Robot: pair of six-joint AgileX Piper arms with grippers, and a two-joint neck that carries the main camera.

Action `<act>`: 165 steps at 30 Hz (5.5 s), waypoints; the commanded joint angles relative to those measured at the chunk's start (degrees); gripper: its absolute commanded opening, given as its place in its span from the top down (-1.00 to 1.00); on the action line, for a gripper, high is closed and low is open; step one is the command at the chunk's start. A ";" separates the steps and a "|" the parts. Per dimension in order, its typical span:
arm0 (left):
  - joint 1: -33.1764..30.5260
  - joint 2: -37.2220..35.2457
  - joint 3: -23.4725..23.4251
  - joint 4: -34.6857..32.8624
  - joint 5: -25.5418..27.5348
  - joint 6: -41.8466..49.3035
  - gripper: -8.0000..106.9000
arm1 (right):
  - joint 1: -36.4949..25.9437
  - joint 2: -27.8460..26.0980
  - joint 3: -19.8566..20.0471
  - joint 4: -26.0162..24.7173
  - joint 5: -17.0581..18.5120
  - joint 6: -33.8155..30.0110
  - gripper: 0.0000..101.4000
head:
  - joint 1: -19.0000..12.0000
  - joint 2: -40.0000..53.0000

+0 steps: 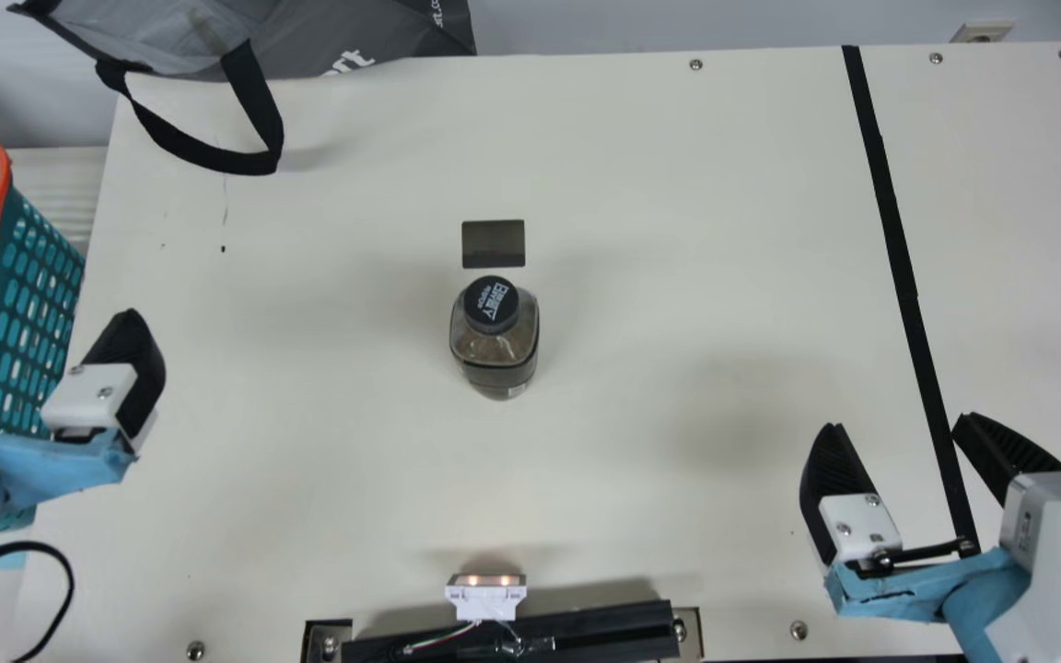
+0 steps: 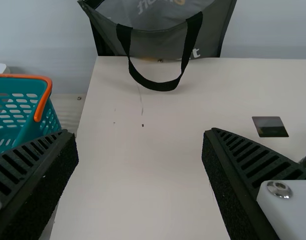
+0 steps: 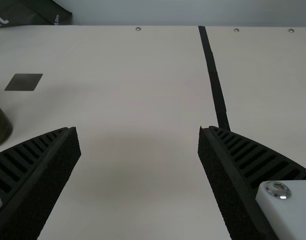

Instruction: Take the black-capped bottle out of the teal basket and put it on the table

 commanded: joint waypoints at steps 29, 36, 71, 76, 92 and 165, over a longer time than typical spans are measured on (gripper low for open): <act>0.00 0.00 0.00 0.00 -0.11 0.00 -1.00 | 0.00 0.00 0.00 0.04 -0.07 0.00 -0.79 | -0.21 0.47; 0.00 0.00 0.00 0.00 -0.11 0.00 -1.00 | 0.00 0.00 0.00 0.04 -0.07 0.00 -0.79 | -0.21 0.47; 6.15 -0.69 -4.41 -5.24 0.20 9.68 -1.00 | 0.00 0.00 0.00 0.06 -0.02 0.00 -0.79 | -0.21 0.47; 6.70 -1.10 -7.50 -6.46 2.08 12.77 -1.00 | 0.00 0.00 0.00 0.06 -0.08 0.00 -0.79 | -0.21 0.47; 4.89 -3.68 -8.66 -7.10 4.80 15.17 -1.00 | 0.00 0.00 0.00 0.06 -0.04 0.00 -0.79 | -0.21 0.47; 39.25 -38.16 10.96 -49.69 7.83 51.28 -1.00 | 0.00 0.00 0.00 0.02 -0.09 0.00 -0.79 | -0.21 0.47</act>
